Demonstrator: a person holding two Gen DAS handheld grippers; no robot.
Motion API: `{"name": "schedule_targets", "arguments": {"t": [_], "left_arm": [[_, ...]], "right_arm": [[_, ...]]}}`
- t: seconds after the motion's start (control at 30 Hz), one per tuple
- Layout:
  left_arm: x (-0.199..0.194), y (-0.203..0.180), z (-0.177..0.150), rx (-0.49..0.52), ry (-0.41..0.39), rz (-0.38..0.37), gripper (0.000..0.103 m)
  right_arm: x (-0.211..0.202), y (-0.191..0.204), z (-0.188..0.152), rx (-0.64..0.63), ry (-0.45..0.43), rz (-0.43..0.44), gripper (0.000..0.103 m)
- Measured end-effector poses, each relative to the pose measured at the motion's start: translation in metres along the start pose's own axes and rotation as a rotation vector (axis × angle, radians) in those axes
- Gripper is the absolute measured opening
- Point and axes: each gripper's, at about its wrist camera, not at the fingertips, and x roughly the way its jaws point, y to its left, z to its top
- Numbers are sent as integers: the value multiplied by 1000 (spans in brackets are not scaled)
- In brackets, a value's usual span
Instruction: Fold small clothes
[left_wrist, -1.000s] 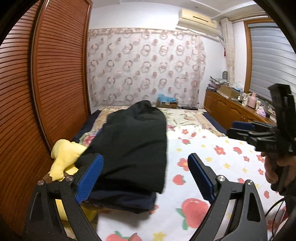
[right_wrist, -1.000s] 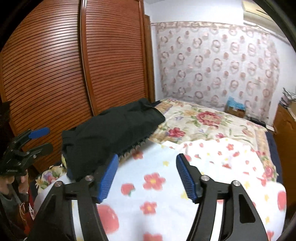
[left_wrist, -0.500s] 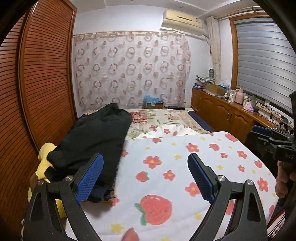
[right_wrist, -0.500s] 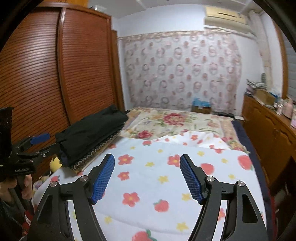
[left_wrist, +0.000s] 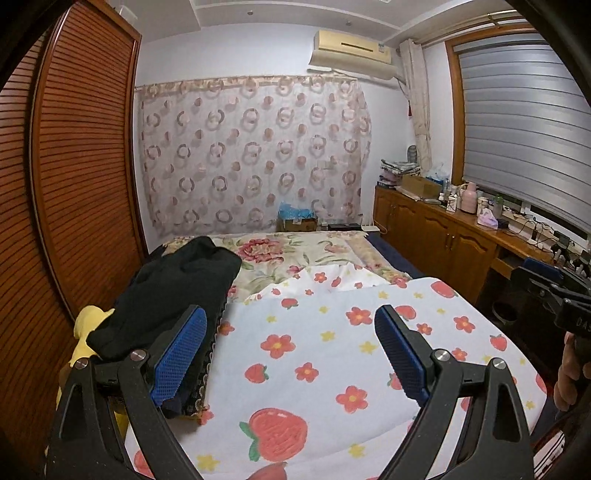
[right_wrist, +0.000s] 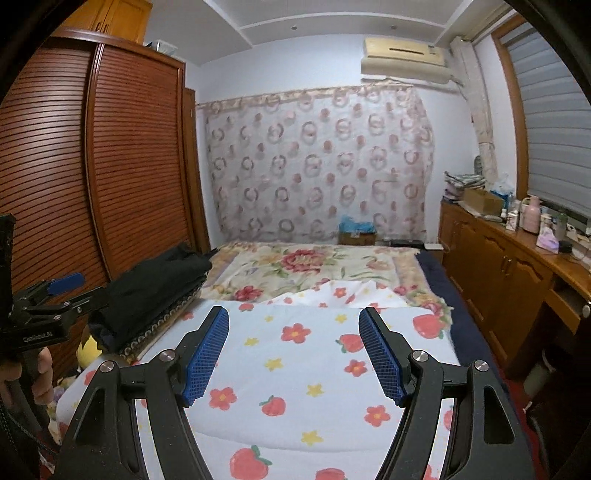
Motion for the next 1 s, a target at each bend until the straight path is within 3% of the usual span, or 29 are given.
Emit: {"name": "schedule_targets", "arguments": {"t": [0.27,1.0], "left_arm": [[-3,-3,1,-3,-9,-5,93],[-3,-2,1,-1,-9,-2,93]], "right_arm": [[-2,10,-10,15,-23,-16,75],[2,-13,-13,19,-20,-14,75]]}}
